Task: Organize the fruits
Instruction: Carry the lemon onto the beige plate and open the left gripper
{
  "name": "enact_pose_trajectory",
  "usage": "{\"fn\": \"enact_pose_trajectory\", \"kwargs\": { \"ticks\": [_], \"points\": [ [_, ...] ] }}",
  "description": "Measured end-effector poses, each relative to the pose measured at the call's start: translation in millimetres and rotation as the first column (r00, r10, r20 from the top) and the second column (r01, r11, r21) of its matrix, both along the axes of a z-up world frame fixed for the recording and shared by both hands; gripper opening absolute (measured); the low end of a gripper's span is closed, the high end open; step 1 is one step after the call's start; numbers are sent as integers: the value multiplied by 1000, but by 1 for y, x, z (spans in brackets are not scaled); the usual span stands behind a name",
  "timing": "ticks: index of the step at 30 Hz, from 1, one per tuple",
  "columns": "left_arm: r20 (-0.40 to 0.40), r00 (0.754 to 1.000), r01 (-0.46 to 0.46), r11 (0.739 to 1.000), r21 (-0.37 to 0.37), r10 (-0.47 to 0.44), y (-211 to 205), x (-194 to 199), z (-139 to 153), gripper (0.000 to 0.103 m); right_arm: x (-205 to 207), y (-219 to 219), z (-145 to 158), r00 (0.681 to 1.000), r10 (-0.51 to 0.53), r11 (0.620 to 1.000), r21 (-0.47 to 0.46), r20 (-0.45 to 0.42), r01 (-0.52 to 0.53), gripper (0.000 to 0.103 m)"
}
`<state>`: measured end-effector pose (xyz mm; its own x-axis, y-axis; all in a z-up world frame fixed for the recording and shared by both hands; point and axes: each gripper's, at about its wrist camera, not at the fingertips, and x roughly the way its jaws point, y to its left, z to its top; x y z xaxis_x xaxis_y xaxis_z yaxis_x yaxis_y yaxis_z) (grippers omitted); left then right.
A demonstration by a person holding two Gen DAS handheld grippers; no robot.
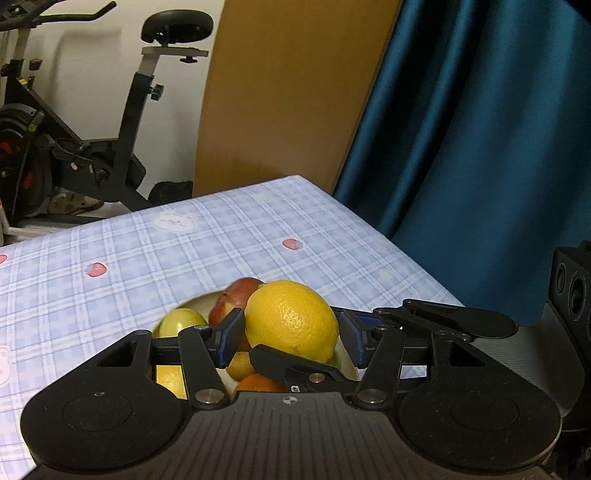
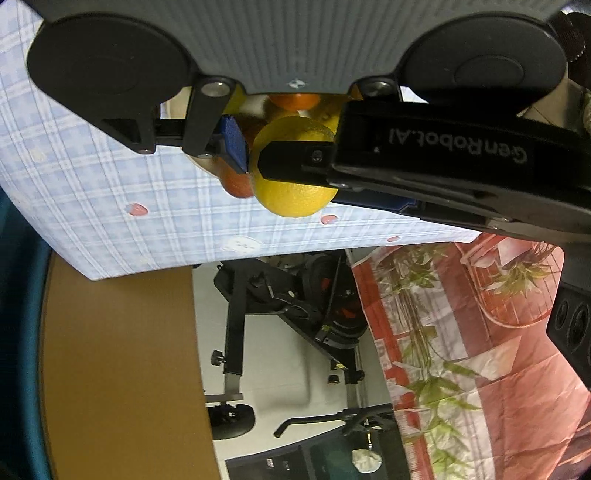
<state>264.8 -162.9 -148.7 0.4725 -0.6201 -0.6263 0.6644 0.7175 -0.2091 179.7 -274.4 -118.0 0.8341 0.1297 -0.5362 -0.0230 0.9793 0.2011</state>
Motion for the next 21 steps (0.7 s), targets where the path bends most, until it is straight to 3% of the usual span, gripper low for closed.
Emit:
{"fn": "enact_pose_trajectory", "kwargs": {
  "ticks": [21],
  "points": [
    [-63, 998, -11, 998, 55, 15, -9, 5, -21, 59, 4, -10, -25, 998, 0, 1000, 13, -56, 0, 58]
  ]
}}
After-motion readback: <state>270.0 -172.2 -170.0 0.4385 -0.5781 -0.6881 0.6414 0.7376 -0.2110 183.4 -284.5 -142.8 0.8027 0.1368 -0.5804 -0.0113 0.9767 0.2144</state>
